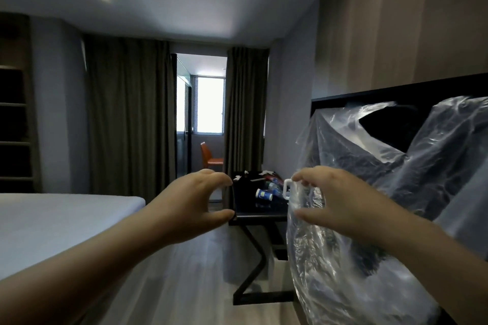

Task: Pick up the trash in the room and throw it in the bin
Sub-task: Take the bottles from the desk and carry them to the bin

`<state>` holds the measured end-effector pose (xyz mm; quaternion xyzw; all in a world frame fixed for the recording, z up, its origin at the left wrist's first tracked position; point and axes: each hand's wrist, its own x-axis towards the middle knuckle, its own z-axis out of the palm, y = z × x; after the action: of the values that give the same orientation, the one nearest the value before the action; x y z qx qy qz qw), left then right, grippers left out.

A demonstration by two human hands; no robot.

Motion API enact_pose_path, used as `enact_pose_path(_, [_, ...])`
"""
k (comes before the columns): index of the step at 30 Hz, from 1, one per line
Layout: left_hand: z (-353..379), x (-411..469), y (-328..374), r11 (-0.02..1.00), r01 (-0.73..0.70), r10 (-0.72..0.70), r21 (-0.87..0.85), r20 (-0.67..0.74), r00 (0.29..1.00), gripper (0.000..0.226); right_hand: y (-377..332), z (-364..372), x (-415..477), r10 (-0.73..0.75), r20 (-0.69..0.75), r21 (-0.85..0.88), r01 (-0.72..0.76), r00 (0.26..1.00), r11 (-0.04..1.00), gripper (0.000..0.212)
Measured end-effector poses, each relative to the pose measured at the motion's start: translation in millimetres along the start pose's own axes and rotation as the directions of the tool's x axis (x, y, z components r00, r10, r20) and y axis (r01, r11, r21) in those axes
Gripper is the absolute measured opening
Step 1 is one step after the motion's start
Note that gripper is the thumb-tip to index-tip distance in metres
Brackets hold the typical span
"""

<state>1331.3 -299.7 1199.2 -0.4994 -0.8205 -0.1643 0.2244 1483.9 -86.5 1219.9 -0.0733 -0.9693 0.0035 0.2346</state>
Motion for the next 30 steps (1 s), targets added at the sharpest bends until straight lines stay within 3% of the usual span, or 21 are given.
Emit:
enact_pose_path(7, [59.5, 85.3, -52.6, 0.999, 0.051, -0.051, 0.004, 0.023, 0.998, 0.055, 65.3, 44.8, 97.9, -0.009, 0.034, -0.007, 0.01, 0.999, 1.0, 0.058])
enact_pose_path(15, [130.7, 155.8, -149.2, 0.997, 0.075, -0.075, -0.005, 0.047, 0.996, 0.055, 93.3, 126.5, 208.2, -0.023, 0.094, -0.014, 0.024, 0.995, 1.0, 0.055])
enact_pose_path(23, [184.4, 234.9, -282.9, 0.995, 0.061, -0.056, -0.077, 0.063, 0.996, 0.056, 102.8, 212.5, 329.8, 0.09, 0.132, -0.027, -0.087, 0.987, 0.996, 0.046])
enact_pose_path(30, [247.6, 300.1, -370.0, 0.983, 0.051, -0.032, -0.177, 0.109, 0.994, 0.056, 119.9, 286.2, 411.4, 0.196, 0.206, -0.013, -0.198, 0.959, 0.98, 0.054])
